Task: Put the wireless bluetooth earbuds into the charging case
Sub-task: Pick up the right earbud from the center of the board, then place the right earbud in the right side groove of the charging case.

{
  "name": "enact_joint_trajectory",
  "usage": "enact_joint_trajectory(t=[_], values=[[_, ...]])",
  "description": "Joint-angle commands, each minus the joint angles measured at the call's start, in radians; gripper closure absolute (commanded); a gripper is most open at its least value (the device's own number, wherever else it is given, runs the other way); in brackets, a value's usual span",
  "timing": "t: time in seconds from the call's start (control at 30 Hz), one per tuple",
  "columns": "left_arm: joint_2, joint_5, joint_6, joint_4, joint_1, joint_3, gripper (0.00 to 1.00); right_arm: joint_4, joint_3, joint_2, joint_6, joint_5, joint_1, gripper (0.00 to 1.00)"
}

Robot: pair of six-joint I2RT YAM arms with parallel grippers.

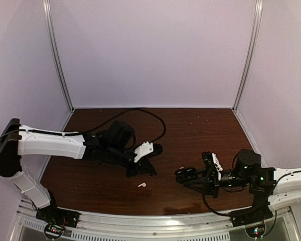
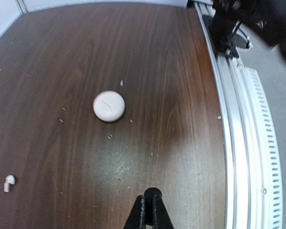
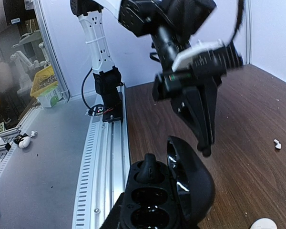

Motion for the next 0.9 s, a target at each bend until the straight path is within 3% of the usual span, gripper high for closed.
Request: enact_joint_trajectory(t=[0.0,0.27,0.5,0.87], values=[[-0.22,-0.039,-0.064,0.129,-0.006,-0.065,1.0,0.024,0.06,0.07,-0.039,0.014,0.005,1.0],[-0.394,-0.159,-0.07,0.111,-0.149,-0.041,1.0,0.018,0.139,0.201,-0.128,0.002,0.039,1.0],[-0.303,-0.247,-0.082,0.153,-0.272,0.013,1.0,0.023,0.191,0.271,-0.192,0.005,0.059,1.0],[-0.214,-0.285,-0.085,0.187,-0.314,0.053,1.0,0.018,0.209,0.301,-0.208,0.006,0.074,1.0]])
